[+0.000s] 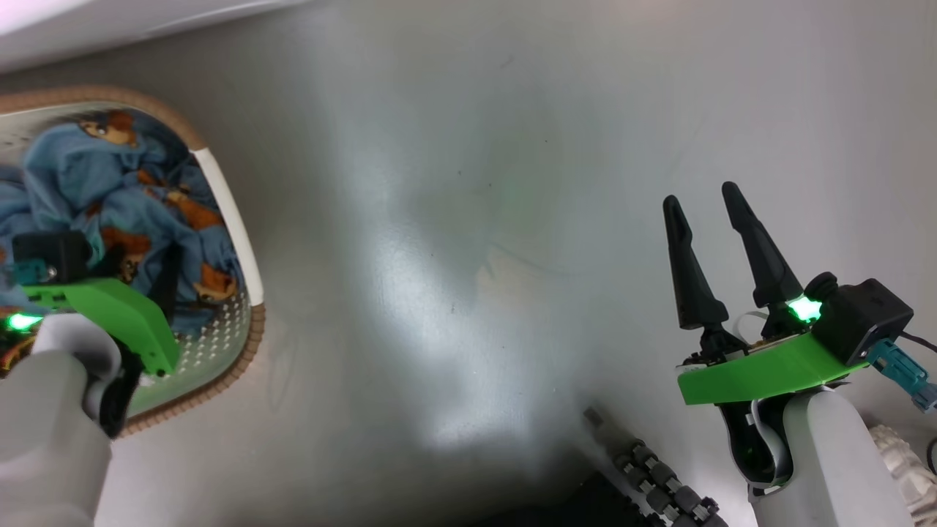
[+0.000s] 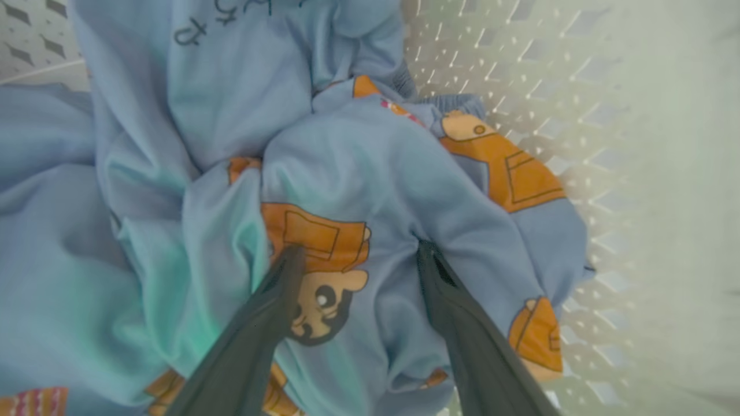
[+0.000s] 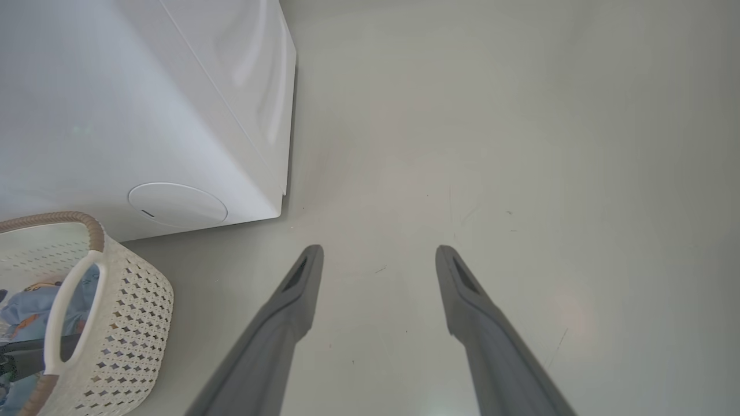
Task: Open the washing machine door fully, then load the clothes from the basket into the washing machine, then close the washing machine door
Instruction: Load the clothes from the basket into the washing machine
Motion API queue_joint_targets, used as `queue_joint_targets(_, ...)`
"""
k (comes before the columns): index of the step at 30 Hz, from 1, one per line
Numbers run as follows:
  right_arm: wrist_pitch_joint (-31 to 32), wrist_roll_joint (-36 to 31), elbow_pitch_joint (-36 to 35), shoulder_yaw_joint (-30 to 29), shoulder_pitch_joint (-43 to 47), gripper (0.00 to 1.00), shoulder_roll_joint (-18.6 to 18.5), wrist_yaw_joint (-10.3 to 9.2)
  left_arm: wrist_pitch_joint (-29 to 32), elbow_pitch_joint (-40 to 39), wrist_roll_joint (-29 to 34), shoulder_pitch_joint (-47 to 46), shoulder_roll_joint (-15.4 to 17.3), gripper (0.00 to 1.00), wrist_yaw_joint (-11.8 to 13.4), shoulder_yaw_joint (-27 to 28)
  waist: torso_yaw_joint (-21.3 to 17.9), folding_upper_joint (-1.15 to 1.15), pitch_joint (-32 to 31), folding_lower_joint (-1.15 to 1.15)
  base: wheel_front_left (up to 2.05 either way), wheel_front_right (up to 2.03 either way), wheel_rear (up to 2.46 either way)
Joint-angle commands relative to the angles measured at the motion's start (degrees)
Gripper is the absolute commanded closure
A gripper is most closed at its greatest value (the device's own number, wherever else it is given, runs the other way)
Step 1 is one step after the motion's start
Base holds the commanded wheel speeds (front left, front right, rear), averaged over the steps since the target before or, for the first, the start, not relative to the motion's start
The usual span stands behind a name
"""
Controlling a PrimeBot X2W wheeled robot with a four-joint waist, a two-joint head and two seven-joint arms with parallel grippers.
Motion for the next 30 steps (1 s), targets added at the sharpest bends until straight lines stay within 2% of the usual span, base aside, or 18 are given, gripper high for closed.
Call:
queue_joint_targets(1, -0.68, 0.58, -0.93, 1.43, 0.97, 0.0, -0.16, 0.35, 0.79, 0.75, -0.43, 0.0, 2.29, 0.0, -0.17, 0.9, -0.69, 0.0, 0.72, 0.0, 0.0, 0.0, 0.0)
queue_joint_targets(13, -0.68, 1.19, -1.22, 1.89, 0.93, 0.0, -0.16, 0.35, 4.66, 9.31, 0.56, -8.1, 1.95, 0.0, 1.64, -0.42, -1.59, 0.0, 3.07, 0.0, 0.0, 0.0, 0.0)
queue_joint_targets(14, -0.68, 1.17, -1.18, 1.89, 0.93, 0.0, -0.16, 0.35, 5.05, 9.98, 0.4, -8.38, 1.79, 0.49, 1.57, -0.46, -1.59, 0.0, 3.08, 0.0, 0.0, 0.0, 0.0)
queue_joint_targets(15, -0.68, 1.18, -1.11, 1.83, 0.89, 0.0, -0.16, 0.35, 5.13, 10.52, 0.27, -8.59, 1.66, 0.86, 1.48, -0.5, -1.56, 0.0, 3.04, 0.0, 0.0, 0.0, 0.0)
queue_joint_targets(16, -0.68, 1.17, -1.03, 1.76, 0.82, 0.0, -0.16, 0.35, 5.0, 11.03, 0.35, -8.68, 1.66, 1.0, 1.41, -0.68, -1.52, 0.0, 2.95, 0.0, 0.0, 0.0, 0.0)
queue_joint_targets(22, -0.68, 0.72, -0.9, 1.07, 0.4, 0.0, -0.16, 0.35, 1.52, 13.16, 0.5, -7.29, 1.15, 1.0, 0.9, -1.55, -0.7, 0.0, 0.53, 0.0, 0.0, 0.0, 0.0)
queue_joint_targets(30, -0.68, 0.11, -0.78, -0.03, 0.5, 0.0, -0.16, 0.35, -8.12, 13.93, -0.37, -3.3, -0.3, 1.0, 0.24, -1.89, 1.08, 0.0, -5.37, 0.0, 0.0, 0.0, 0.0)
